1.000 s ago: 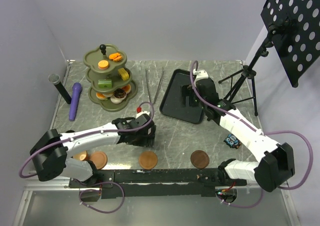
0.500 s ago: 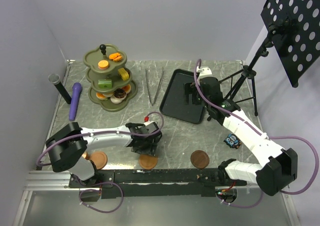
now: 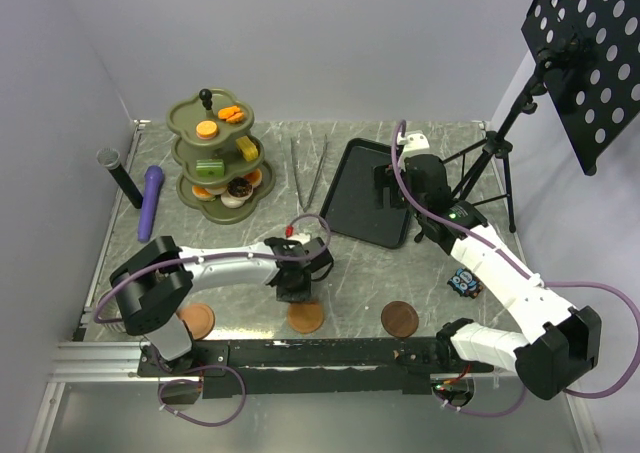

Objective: Serve the afternoon tea

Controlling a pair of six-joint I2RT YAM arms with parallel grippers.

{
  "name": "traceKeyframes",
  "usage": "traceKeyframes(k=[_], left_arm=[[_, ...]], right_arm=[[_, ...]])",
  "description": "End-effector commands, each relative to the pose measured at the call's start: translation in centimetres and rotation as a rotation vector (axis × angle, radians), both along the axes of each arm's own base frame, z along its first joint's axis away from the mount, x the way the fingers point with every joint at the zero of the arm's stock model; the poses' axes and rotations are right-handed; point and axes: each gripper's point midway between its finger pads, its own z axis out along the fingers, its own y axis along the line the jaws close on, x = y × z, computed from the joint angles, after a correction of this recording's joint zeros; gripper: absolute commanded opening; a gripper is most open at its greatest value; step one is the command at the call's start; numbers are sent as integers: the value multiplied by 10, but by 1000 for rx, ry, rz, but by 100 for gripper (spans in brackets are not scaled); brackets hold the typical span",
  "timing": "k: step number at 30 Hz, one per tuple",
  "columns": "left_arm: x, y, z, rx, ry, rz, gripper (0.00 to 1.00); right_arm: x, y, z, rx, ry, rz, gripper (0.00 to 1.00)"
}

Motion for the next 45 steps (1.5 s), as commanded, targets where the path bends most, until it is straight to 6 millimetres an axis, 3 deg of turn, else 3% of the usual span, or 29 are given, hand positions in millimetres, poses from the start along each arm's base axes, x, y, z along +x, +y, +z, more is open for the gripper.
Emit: traceKeyframes(k=[1,9,16,22,27,31,40,43,45], left_arm=[[32,83,-34,308,-97,175,37],[86,119,-41,348,-134,317,37],[156,146,-38,356,-202,422,35],[212,134,-22,315,-300,443,33],[241,122,0,281,-365,448,35],[247,116,20,222,-413,451,39],[225,92,60,49,-478,387,54],[213,85,68,1,-478,346,62],[203,83,72,-31,-462,333,66]], right_arm=[[3,-9,35,13,-87,-29,93],[1,-15,43,3,-98,-48,93],[-7,-21,41,-5,-85,-66,93],[-11,-24,33,-10,-65,-71,93],[-15,-25,24,-37,-35,-55,93],[-38,-30,-1,-83,65,-19,93],[-129,-23,-56,-53,376,203,93],[-140,-9,-51,-18,423,294,90],[-143,-12,-54,-22,502,244,87]])
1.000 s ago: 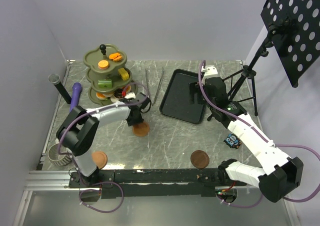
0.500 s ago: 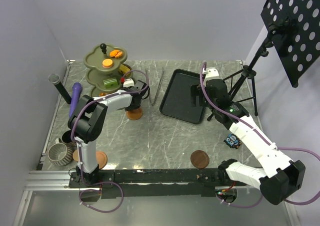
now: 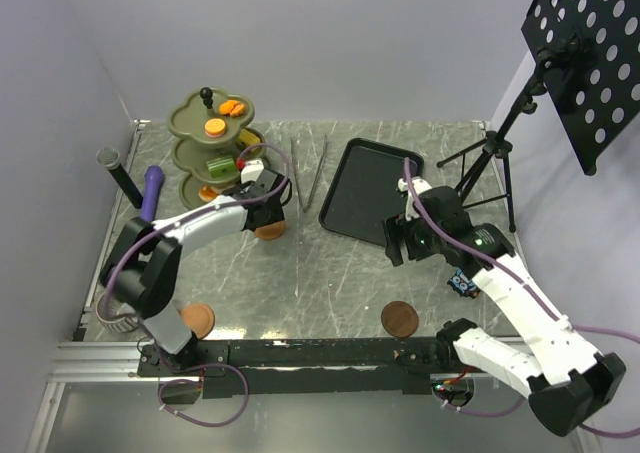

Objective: Serve the afternoon tea

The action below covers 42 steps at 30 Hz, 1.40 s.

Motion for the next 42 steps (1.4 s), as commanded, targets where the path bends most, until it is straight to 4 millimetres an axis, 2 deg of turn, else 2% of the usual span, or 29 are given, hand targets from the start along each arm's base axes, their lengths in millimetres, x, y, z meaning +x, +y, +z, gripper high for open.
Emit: traceKeyframes(k=[1,3,6,8,10,12,18,24,29,32,36,42], left_arm=[[-12,-15,25,-103,-35,-67,68],[-26,-11,29,-133,-30,-66,72],[-42,-8,42,-188,-51,-71,84],[-52,-6,45,-217,-48,-74,92],[-62,-3,46,-236,-29,-62,96],[-71,1,48,-242,-16,-47,99],[-87,15,60,-226,9,-28,100],[-94,22,80,-242,-3,-24,100],[-93,38,102,-209,-42,-18,100],[-95,47,108,-188,-56,-11,100],[-98,59,116,-152,-89,-12,100],[-101,76,132,-98,-159,-13,100]], right_arm=[[-22,4,-6,-1,193,2,86],[-31,11,-16,16,307,-3,84],[-51,26,-34,83,482,-28,82],[-70,30,-54,115,591,-57,82],[-85,36,-68,151,683,-51,80],[-94,38,-79,162,748,-64,79],[-112,44,-115,192,887,-116,76],[-109,50,-139,234,875,-153,76],[-104,58,-159,243,883,-163,75],[-95,64,-167,213,859,-155,75],[-72,85,-170,204,808,-113,75],[-24,134,-160,165,666,-23,75]])
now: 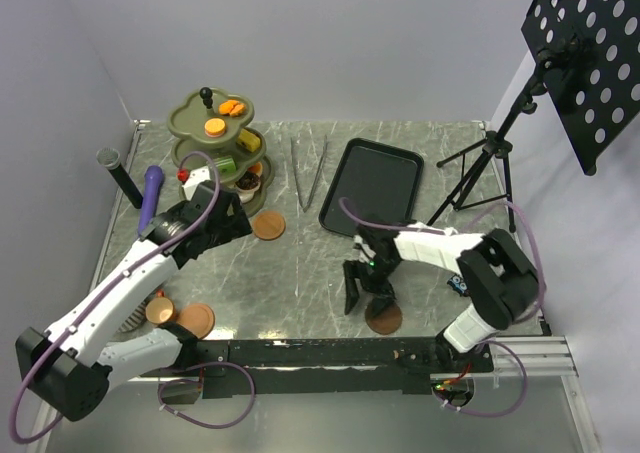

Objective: Serve the afternoon tea

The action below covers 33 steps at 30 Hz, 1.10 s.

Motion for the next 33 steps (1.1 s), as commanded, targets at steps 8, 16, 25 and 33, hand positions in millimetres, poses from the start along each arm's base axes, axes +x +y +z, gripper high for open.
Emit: traceKeyframes(k=[8,16,25,33], left_arm=[[-5,27,31,42,-115,51,100],[-15,43,49,17,-178,122,100],[-22,49,49,17,-174,144,100],[-22,48,45,30,-156,128,100]], right_arm=[[151,95,-5,49,-507,0,74],[209,144,3,130,-607,-17,72],[240,183,7,212,-622,-46,72],[240,195,7,238,-618,-41,71]])
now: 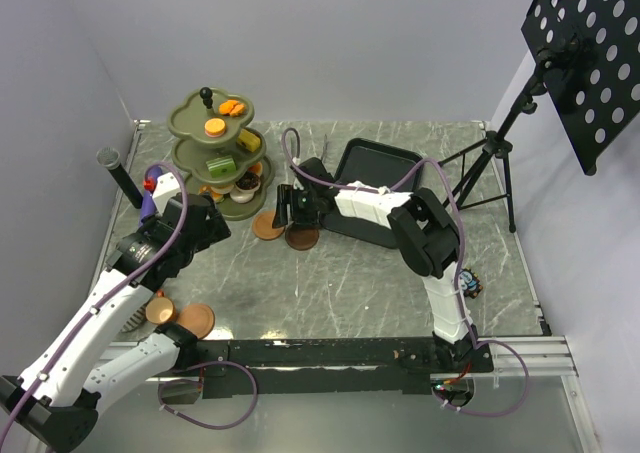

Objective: Serve the afternoon tea

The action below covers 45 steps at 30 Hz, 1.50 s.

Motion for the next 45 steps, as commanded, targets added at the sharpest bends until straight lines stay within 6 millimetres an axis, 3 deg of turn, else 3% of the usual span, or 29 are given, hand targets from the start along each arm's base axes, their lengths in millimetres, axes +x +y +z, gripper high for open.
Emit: traceKeyframes(k=[1,13,18,22,27,34,37,41,45], left_arm=[[1,3,7,-1,-19,13,100],[3,-4,4,-7,-13,-27,100],[4,-11,-3,1,38,-62,100],[1,-24,-22,-25,150,-81,99],[-11,-33,-57,-62,307,-44,94],[-55,-27,-110,-183,452,154,92],[-69,-34,-132,-272,488,197,89],[-82,-41,-152,-274,535,228,88],[-100,-33,-167,-159,617,272,93]], right_arm=[[1,7,-11,-9,4,0,70],[1,20,4,25,-17,9,70],[8,22,49,86,-118,17,74],[9,19,93,135,-218,34,79],[16,-13,124,142,-297,-16,82],[26,-89,138,96,-342,-153,82],[27,-115,144,74,-360,-181,82],[30,-135,164,56,-415,-189,82],[34,-144,187,44,-487,-172,82]])
